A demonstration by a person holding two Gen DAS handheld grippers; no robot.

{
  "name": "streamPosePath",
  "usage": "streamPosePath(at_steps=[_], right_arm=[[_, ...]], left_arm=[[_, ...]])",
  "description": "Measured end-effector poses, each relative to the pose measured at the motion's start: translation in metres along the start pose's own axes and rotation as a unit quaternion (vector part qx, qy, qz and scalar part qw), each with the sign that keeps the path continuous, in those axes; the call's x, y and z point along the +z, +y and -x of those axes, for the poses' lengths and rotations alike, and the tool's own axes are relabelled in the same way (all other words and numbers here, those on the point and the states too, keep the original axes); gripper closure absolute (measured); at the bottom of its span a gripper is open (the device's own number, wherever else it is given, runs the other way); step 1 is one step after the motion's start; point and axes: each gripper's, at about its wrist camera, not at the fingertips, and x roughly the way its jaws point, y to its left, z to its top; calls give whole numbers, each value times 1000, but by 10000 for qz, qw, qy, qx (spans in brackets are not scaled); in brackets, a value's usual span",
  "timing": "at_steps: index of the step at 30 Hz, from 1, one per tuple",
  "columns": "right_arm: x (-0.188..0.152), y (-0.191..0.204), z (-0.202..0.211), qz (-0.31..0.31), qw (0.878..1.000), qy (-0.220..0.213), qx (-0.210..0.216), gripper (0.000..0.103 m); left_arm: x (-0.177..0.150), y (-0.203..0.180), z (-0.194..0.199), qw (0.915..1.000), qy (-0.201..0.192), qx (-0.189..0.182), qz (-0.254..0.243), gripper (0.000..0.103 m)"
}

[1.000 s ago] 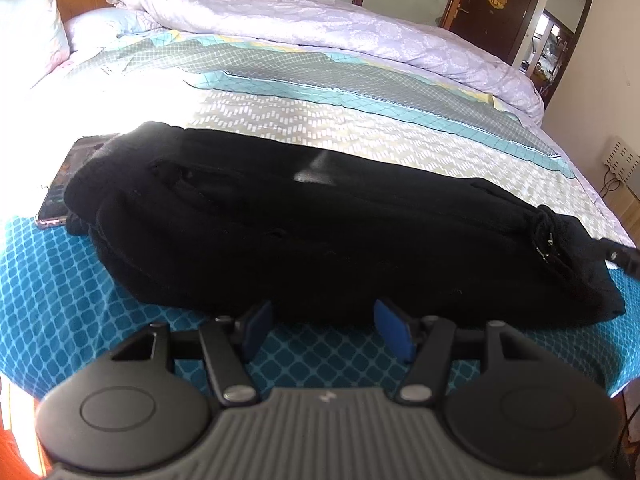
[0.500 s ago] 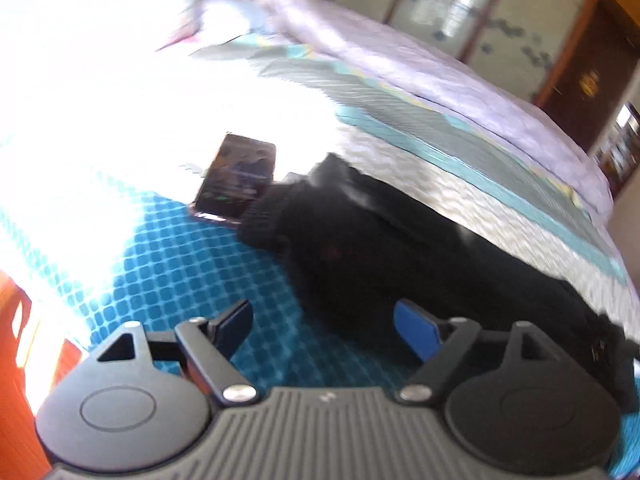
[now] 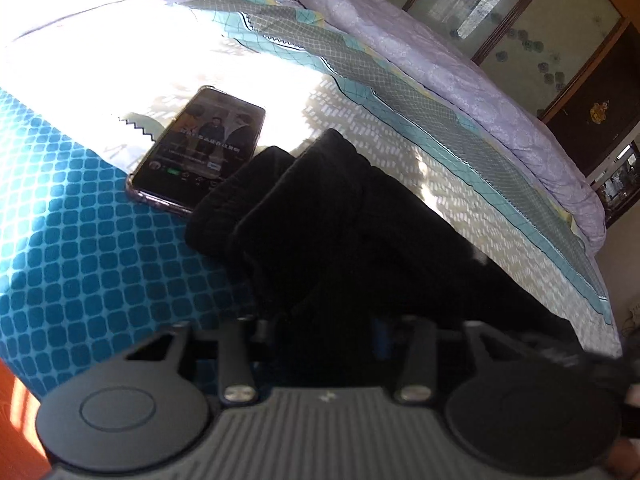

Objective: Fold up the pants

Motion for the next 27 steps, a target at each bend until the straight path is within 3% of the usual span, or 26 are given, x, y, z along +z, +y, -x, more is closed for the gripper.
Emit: streamPosePath(at_steps=[1, 2, 4, 7, 8, 12, 14, 16, 18, 20, 21, 22, 25, 27], right_arm=[[-6, -6, -20, -234, 9989, 399, -78, 102], [-13, -15, -20, -526, 9985, 127, 125, 102], [-15, -25, -20, -1039, 9939, 157, 338, 102], [-14, -36, -13, -1375, 9888, 195, 554, 102], [-15, -37, -5, -1455, 9877, 142, 558, 97], [-12, -55, 60, -1593, 9825, -894, 356, 94], [-14, -69, 105, -1560, 9777, -1404, 71, 94], [-20, -81, 143, -1420, 9728, -1803, -317, 94], [-32, -95, 177, -1397, 9635, -2145, -781, 94], [-43, -112, 198, -1533, 9549, -2265, -1155, 94], [-46, -118, 204, -1592, 9517, -2274, -1312, 94], [-49, -124, 206, -1650, 9481, -2276, -1484, 94], [-56, -131, 215, -1689, 9421, -2428, -1580, 92], [-54, -130, 214, -1631, 9409, -2541, -1534, 89]], left_arm=[[1, -1, 1, 10000, -33, -29, 35, 84], [1, -7, 5, 9999, -135, 10, -88, 85], [-3, -35, 19, 9951, -513, 106, -836, 86], [-15, -91, 35, 9734, -940, -9, -2089, 86], [-20, -109, 38, 9632, -1042, -86, -2478, 86], [-55, -177, 36, 9091, -1250, -396, -3955, 86], [-84, -210, 25, 8743, -1149, -659, -4669, 86], [-121, -240, 9, 8295, -969, -841, -5435, 84], [-158, -262, -10, 7885, -703, -884, -6045, 76], [-183, -272, -25, 7682, -529, -789, -6331, 71], [-190, -274, -28, 7634, -528, -705, -6399, 71], [-192, -273, -25, 7646, -560, -694, -6384, 69], [-181, -262, -6, 7796, -686, -743, -6180, 47], [-170, -249, 14, 7910, -758, -886, -6006, 46]])
